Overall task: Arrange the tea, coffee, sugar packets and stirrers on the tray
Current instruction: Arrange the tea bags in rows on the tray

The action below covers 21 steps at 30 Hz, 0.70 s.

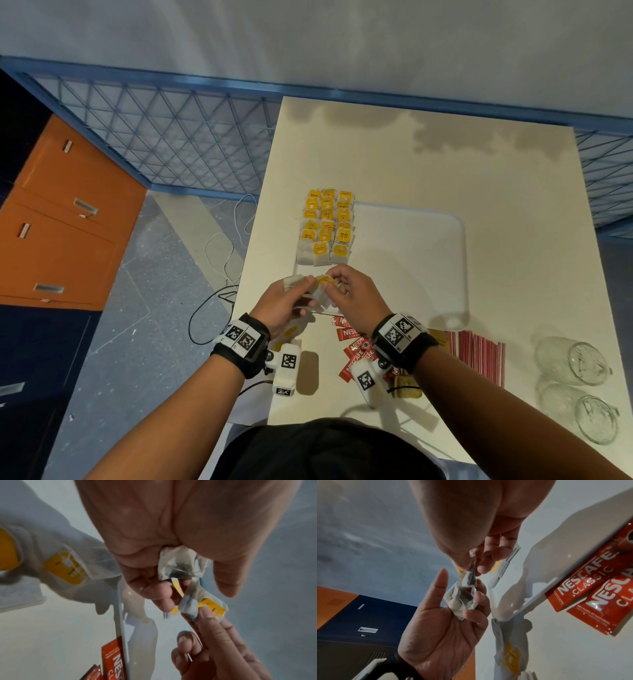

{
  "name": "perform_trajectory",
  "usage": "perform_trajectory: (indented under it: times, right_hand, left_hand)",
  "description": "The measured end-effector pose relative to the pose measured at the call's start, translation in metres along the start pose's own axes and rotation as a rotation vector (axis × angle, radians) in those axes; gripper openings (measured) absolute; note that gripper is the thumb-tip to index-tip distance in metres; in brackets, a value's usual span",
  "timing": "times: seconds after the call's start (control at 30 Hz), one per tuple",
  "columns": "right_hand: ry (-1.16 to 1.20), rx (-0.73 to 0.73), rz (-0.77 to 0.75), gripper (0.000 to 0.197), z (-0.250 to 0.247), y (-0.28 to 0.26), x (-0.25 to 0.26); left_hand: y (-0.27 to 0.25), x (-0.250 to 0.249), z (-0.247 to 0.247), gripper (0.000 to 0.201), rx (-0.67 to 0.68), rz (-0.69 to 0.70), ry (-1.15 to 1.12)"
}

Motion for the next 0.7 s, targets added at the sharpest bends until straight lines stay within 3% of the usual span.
perform_trajectory:
  times: [0.1, 0.23, 0.47, 0.57, 0.7]
  right_hand:
    - [0.066, -0.02, -0.02, 0.011, -0.001, 0.005, 0.001]
    - [0.151, 0.009, -0.015, 0.009, 0.003, 0.01, 0.0]
    - [-0.005, -0.045, 0.063, 0.016, 0.001, 0.04, 0.001]
    - [-0.156, -0.017, 0.099, 0.012, 0.002, 0.059, 0.003]
    - [-0.308, 0.061, 0.134, 0.011, 0.008, 0.076, 0.007]
  left_hand:
    - [0.0, 0.002, 0.0, 0.014, -0.006, 0.034, 0.026]
    - [0.0, 0.003, -0.001, 0.011, -0.024, 0.067, 0.055]
    - [0.002, 0.0, -0.006, 0.039, -0.097, -0.023, -0.115]
    - [-0.001, -0.006, -0.007, 0.034, -0.175, -0.056, -0.286]
    - [-0.005, -0.008, -0.017, 0.054, -0.246, -0.081, -0.296]
Point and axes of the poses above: each hand's wrist, its own y-axis towards the middle knuckle, its own z-axis out of the palm, x = y × z, the point moved 2 cm from there along y, towards the middle knuckle, and after that the axes turned 14 degrees about x, right-handed, at the moved point
